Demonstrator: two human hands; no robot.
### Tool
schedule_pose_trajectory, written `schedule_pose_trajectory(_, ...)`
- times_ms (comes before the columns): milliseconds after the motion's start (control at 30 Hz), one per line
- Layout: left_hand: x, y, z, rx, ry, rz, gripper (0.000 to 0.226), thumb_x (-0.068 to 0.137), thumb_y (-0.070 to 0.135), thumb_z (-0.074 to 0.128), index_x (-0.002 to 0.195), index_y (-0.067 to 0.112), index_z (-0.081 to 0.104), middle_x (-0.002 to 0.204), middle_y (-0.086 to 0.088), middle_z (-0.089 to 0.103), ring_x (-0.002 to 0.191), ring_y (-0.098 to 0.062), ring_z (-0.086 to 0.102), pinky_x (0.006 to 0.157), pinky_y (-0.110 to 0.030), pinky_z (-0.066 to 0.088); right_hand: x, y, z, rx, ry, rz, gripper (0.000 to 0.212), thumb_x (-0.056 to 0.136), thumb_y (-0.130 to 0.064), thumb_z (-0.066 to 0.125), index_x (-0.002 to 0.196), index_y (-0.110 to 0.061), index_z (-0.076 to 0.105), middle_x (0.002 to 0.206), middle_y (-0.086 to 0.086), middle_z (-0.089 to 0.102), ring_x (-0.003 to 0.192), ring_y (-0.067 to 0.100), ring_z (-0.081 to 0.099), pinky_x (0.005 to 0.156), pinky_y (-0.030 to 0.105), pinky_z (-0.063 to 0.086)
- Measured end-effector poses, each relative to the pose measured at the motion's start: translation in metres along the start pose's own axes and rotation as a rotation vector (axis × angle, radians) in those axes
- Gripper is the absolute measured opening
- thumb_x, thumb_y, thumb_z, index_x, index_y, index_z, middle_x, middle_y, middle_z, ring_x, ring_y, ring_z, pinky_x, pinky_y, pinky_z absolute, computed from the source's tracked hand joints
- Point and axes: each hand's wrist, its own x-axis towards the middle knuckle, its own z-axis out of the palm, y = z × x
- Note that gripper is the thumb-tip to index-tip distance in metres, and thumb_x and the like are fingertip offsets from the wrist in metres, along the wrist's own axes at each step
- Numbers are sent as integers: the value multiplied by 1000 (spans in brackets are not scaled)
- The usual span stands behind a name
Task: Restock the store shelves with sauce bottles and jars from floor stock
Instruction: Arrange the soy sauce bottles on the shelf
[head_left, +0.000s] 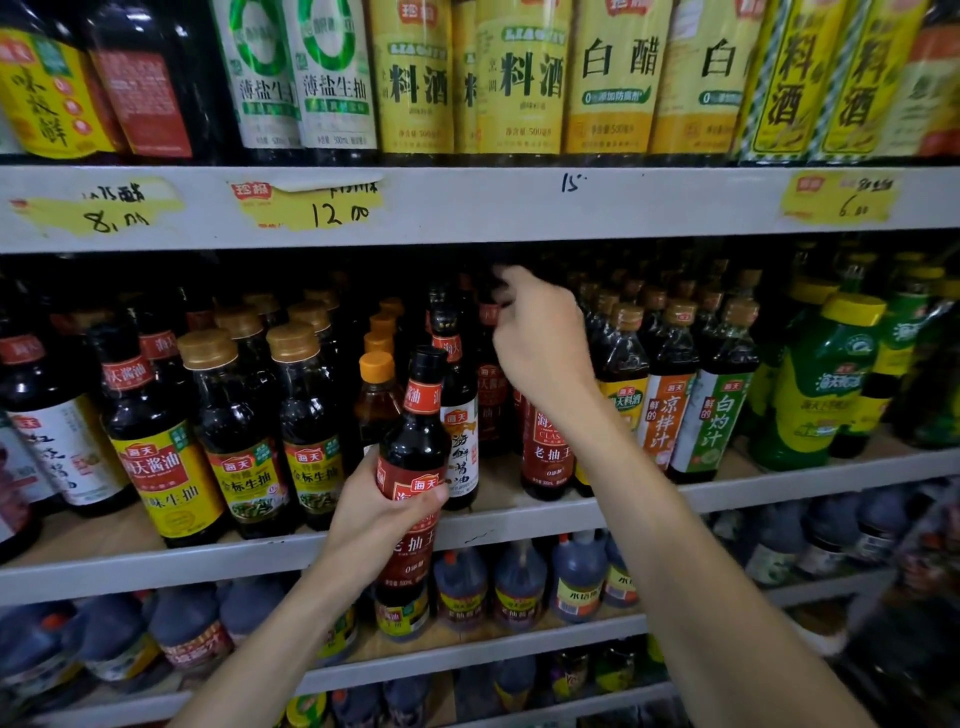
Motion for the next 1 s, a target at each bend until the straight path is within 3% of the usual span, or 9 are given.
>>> schedule_pose_trajectory(167, -3, 7, 17, 47, 15, 28, 55, 60, 48, 84, 108, 36, 59, 102, 16, 71, 91, -4, 68, 70, -14, 51, -56, 15, -25, 460, -130, 301, 38, 92, -11, 59, 129, -17, 59, 114, -6, 67, 102, 0, 61, 91, 24, 51)
schedule_pose_trajectory(300, -4, 14, 50, 167, -27, 61, 59, 58, 47, 83, 109, 40, 54, 100, 25, 68, 88, 5, 66, 70, -8, 48, -95, 16, -15, 956, -416, 500, 46, 79, -36, 73, 123, -28, 62, 121, -4, 69, 113, 6, 63, 97, 25, 48)
schedule_pose_trajectory(433, -7, 26, 83, 267, -185, 49, 66, 60, 43, 85, 115, 41, 49, 103, 23, 67, 93, 7, 64, 78, -14, 50, -94, 21, -13, 875, -45, 697, 6, 80, -23, 78, 76, -21, 74, 82, 2, 76, 80, 11, 72, 77, 30, 51)
schedule_pose_trajectory(533, 12, 46, 80, 291, -565, -27, 63, 76, 37, 81, 129, 25, 49, 117, 8, 67, 107, -5, 64, 92, -33, 52, -89, 40, -28, 806, 37, 735, 15, 79, -10, 72, 67, -18, 74, 71, 3, 73, 70, 13, 70, 70, 32, 50)
schedule_pose_trajectory(600, 31, 60, 73, 278, -751, -54, 42, 87, 23, 73, 126, 17, 57, 119, 3, 68, 110, -9, 64, 95, -33, 51, -83, 50, -35, 756, -17, 708, 4, 74, -8, 70, 72, -11, 71, 73, 7, 73, 71, 19, 70, 67, 35, 52)
schedule_pose_trajectory(700, 62, 74, 78, 419, -403, 114, 15, 92, 6, 61, 99, 16, 70, 99, 4, 71, 95, -10, 66, 88, -37, 50, -71, 61, -36, 568, -122, 610, 17, 69, -12, 70, 85, -16, 65, 73, 3, 72, 72, 21, 69, 67, 37, 54)
schedule_pose_trajectory(800, 93, 91, 96, 343, -22, 181, 18, 93, 9, 60, 108, 18, 64, 99, 7, 65, 90, -10, 65, 88, -39, 53, -67, 70, -33, 456, -152, 569, 13, 67, -17, 68, 80, -15, 64, 70, 4, 70, 71, 23, 68, 69, 43, 55)
schedule_pose_trajectory(900, 120, 104, 122, 449, -37, 210, 60, 86, 29, 70, 138, 18, 44, 107, 15, 57, 95, 1, 57, 86, -17, 42, -72, 78, -30, 441, -168, 607, 16, 64, -19, 67, 78, -12, 68, 72, 5, 71, 74, 23, 69, 75, 50, 57)
schedule_pose_trajectory(1000, 133, 103, 145, 392, -72, 78, 60, 85, 29, 72, 136, 14, 44, 108, 3, 65, 103, -12, 62, 84, -21, 43, -75, 85, -24, 482, -184, 635, 16, 66, -16, 70, 82, -14, 69, 75, 1, 73, 74, 17, 70, 78, 46, 58)
